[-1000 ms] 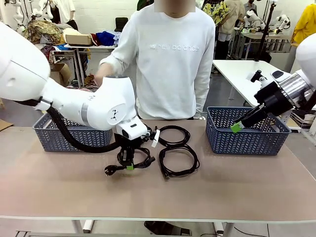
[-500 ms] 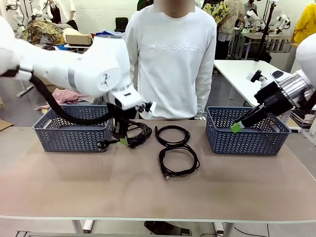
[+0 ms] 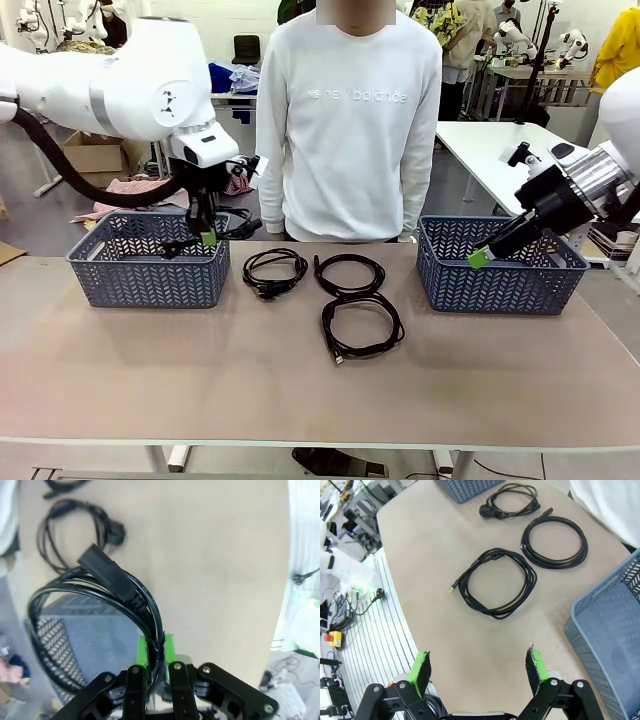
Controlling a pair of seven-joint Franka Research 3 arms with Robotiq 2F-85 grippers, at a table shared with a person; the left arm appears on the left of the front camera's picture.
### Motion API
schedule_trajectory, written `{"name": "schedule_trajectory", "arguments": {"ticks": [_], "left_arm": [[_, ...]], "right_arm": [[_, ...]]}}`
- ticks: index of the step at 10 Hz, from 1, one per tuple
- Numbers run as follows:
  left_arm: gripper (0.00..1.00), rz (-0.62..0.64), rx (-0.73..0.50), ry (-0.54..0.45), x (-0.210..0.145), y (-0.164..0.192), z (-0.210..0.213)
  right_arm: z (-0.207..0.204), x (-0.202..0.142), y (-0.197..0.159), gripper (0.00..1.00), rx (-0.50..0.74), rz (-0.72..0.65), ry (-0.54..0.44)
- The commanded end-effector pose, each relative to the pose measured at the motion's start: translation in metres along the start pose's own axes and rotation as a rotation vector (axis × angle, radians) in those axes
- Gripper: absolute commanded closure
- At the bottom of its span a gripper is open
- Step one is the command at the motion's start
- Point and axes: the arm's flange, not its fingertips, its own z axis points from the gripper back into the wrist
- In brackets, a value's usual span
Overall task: Organize the cables according to human instructions.
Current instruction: Pick up a bundle of cables and place it in the basket indicated by the human.
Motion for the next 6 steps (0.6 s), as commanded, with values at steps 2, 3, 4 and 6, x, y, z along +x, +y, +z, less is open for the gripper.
{"name": "schedule_trajectory", "arguments": {"ticks": [2, 3, 4, 6], "left_arm": [[1.0, 0.007, -0.008, 0.017, -0.015, 0.018, 0.003], [1.0, 0.012, -0.002, 0.001, -0.011, 0.007, -0.002], [1.0, 0.012, -0.002, 0.001, -0.011, 0.007, -0.002], [1.0, 0.012, -0.002, 0.001, -0.011, 0.007, -0.002]], "right_arm": [[0.001, 0.002, -0.002, 0.0, 0.017, 0.017, -0.032], [0.001, 0.002, -0.002, 0.0, 0.017, 0.017, -0.032], [0.001, 0.002, -0.002, 0.0, 0.017, 0.017, -0.032], [0.001, 0.002, -0.002, 0.0, 0.017, 0.017, -0.032]]}}
